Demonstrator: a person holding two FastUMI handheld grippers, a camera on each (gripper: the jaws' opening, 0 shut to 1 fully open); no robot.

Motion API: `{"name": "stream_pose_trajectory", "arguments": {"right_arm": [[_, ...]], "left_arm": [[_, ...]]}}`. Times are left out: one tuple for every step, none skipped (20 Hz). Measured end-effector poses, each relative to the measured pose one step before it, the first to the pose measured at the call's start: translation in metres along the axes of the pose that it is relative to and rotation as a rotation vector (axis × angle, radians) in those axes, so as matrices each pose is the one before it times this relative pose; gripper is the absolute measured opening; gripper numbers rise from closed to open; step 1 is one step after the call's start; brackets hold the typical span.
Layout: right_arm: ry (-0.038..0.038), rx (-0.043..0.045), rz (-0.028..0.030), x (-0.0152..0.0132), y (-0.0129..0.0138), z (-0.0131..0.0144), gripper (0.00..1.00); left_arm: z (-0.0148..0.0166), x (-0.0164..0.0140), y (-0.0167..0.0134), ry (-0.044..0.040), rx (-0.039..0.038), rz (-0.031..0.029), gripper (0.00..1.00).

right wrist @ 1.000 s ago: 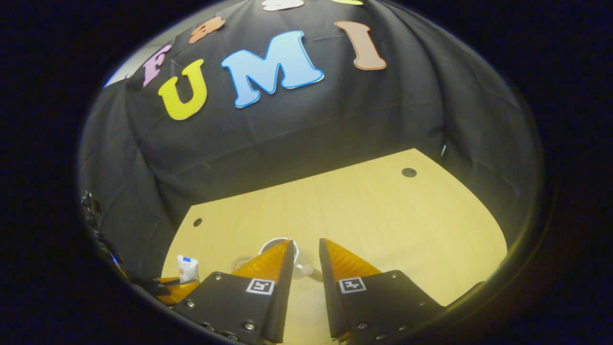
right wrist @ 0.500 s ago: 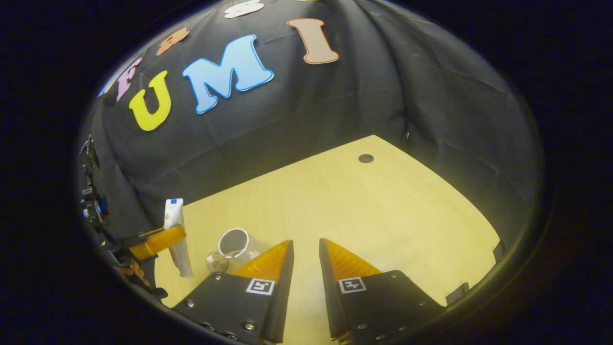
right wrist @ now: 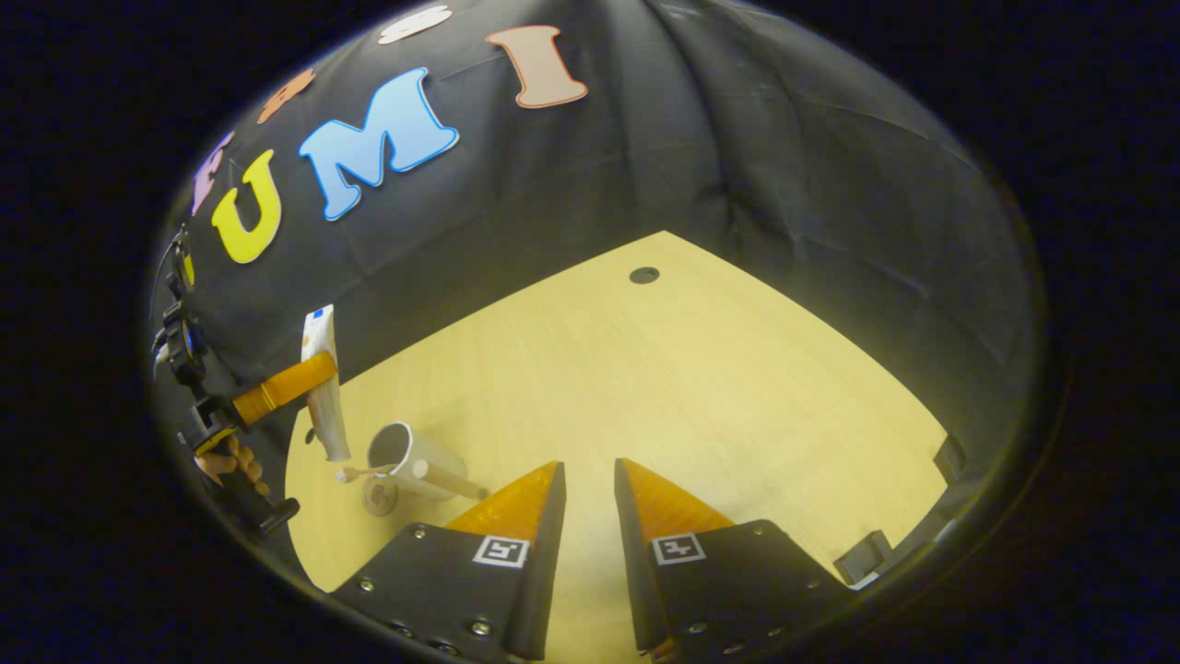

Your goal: Put the toothbrush and toothpaste on the desktop into the cup, then pick up the cup and place it on the coaster on the desktop.

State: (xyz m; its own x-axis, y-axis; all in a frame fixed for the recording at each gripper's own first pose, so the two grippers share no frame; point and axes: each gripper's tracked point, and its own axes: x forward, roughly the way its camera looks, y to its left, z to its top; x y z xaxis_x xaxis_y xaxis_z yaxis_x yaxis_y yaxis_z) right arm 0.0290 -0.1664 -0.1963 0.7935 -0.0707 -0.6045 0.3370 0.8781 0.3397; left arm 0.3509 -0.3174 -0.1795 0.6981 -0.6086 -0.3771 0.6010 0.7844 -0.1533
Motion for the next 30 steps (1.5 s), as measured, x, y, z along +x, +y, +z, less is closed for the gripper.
{"name": "stream_pose_trajectory", "arguments": {"right_arm": [[0.00584, 0.00700, -0.01048, -0.00288, -0.00701, -0.00233, 0.34], [0.00276, 0.00692, -0.01065, -0.00237, -0.00779, -0.00078, 0.34], [0.00345, 0.00497, -0.01084, -0.00230, -0.00652, -0.00172, 0.34], [0.00256, 0.00273, -0.01242, -0.00240, -0.00682, -0.00101, 0.34], [0.00143, 0.00046, -0.01306, -0.00208, -0.00616, -0.00062, 0.34], [0.00228, 0.00004, -0.01079, -0.00211, -0.00608, -0.00041, 0.34], [0.00298, 0.00099, -0.00834, -0.00220, -0.00395, -0.00022, 0.34], [0.00532, -0.00008, -0.00795, -0.00028, -0.00379, -0.00109, 0.34], [0.00417, -0.00181, -0.00821, -0.00156, -0.00472, -0.00164, 0.34], [0.00319, -0.00331, -0.00658, -0.00121, -0.00254, -0.00075, 0.34], [0.00353, -0.00349, -0.00341, -0.00028, -0.00100, -0.00025, 0.34], [0.00510, -0.00284, -0.00211, -0.00044, -0.00065, -0.00200, 0.34], [0.00651, -0.00191, 0.00132, 0.00025, 0.00035, -0.00101, 0.34], [0.00569, -0.00088, 0.00227, -0.00005, 0.00134, -0.00021, 0.34], [0.00515, -0.00173, 0.00118, 0.00134, 0.00267, -0.00007, 0.34], [0.00071, -0.00348, 0.00396, 0.00142, 0.00344, 0.00026, 0.34], [0.00003, -0.00684, 0.00474, 0.00077, 0.00389, 0.00066, 0.34], [-0.00014, -0.00841, 0.00464, 0.00126, 0.00385, 0.00163, 0.34], [-0.00108, -0.00804, 0.00722, 0.00029, 0.00524, 0.00203, 0.34], [-0.00141, -0.00806, 0.00635, 0.00029, 0.00449, 0.00076, 0.34], [-0.00036, -0.00759, 0.00652, -0.00009, 0.00431, 0.00098, 0.34], [0.00025, -0.00794, 0.00406, 0.00031, 0.00307, -0.00034, 0.34], [-0.00161, -0.00722, 0.00451, 0.00075, 0.00359, 0.00071, 0.34], [0.00168, -0.00655, 0.00389, 0.00020, 0.00259, -0.00034, 0.34], [0.00358, -0.00494, 0.00213, 0.00118, 0.00262, -0.00120, 0.34], [0.00226, -0.00333, 0.00282, 0.00041, 0.00229, -0.00127, 0.35], [0.00121, -0.00137, 0.00229, -0.00056, 0.00184, -0.00078, 0.35], [0.00249, -0.00119, 0.00330, -0.00004, 0.00174, -0.00100, 0.34], [0.00390, -0.00112, -0.00034, -0.00037, 0.00095, -0.00150, 0.34], [0.00116, -0.00105, 0.00024, 0.00077, 0.00092, -0.00183, 0.34]], "left_arm": [[-0.00172, 0.00619, -0.00305, 0.00174, -0.01167, -0.00485, 0.14], [-0.00102, 0.00629, -0.00016, -0.00356, -0.01227, 0.00225, 0.14], [-0.00120, 0.00600, 0.00304, -0.00498, -0.01150, 0.00665, 0.14], [-0.00127, 0.00528, 0.00268, -0.00290, -0.00749, 0.00607, 0.14], [-0.00346, 0.00512, 0.00201, 0.00347, -0.00939, 0.00431, 0.14], [-0.00477, 0.00532, 0.00396, 0.00557, -0.00795, 0.00585, 0.14], [-0.00484, 0.00493, 0.00495, 0.00357, -0.00683, 0.01199, 0.14], [-0.00481, 0.00299, 0.00462, 0.00444, -0.00581, 0.01386, 0.14], [-0.00540, 0.00226, 0.00303, 0.00032, -0.00428, 0.01227, 0.14], [-0.00449, 0.00125, -0.00032, 0.00176, -0.00615, 0.00010, 0.14], [-0.00334, -0.00007, -0.00110, -0.00023, -0.00435, 0.00336, 0.16], [-0.00386, 0.00043, -0.00041, -0.00139, 0.00217, 0.00717, 0.15], [-0.00128, 0.00073, -0.00127, -0.00621, 0.00397, 0.00116, 0.15], [0.00099, -0.00170, -0.00306, -0.01550, 0.00794, 0.00105, 0.20], [-0.00105, -0.00207, -0.00062, -0.00253, 0.01734, 0.01608, 0.25], [-0.00086, 0.00049, 0.00154, -0.00382, 0.01921, 0.02268, 0.25], [-0.00083, -0.00168, -0.00144, -0.00143, 0.01263, 0.01048, 0.29], [-0.00049, -0.00313, -0.00183, -0.00271, 0.00770, -0.00095, 0.30], [-0.00026, -0.00353, -0.00184, -0.00384, 0.00954, 0.00187, 0.32], [0.00128, -0.00390, -0.00112, -0.01184, 0.00600, 0.00209, 0.33], [-0.00008, -0.00366, -0.00073, -0.00930, 0.00241, 0.00276, 0.34], [-0.00239, -0.00098, -0.00058, 0.00023, -0.00169, -0.00079, 0.34], [-0.00401, -0.00108, -0.00130, 0.01049, -0.00464, -0.00699, 0.38], [-0.00143, -0.00243, 0.00101, 0.00392, -0.00196, 0.00469, 0.33], [0.00029, -0.00120, 0.00335, -0.00423, 0.00099, 0.00931, 0.29], [-0.00123, -0.00063, 0.00097, 0.00107, -0.00412, 0.00115, 0.34], [-0.00213, -0.00153, 0.00034, 0.00488, -0.00455, 0.00057, 0.34], [-0.00048, -0.00164, 0.00183, -0.00050, 0.00088, 0.00617, 0.34], [-0.00286, -0.00102, 0.00093, 0.00101, 0.00032, 0.00215, 0.34], [-0.00175, 0.00020, 0.00079, 0.00490, 0.00031, 0.00151, 0.34]]}}
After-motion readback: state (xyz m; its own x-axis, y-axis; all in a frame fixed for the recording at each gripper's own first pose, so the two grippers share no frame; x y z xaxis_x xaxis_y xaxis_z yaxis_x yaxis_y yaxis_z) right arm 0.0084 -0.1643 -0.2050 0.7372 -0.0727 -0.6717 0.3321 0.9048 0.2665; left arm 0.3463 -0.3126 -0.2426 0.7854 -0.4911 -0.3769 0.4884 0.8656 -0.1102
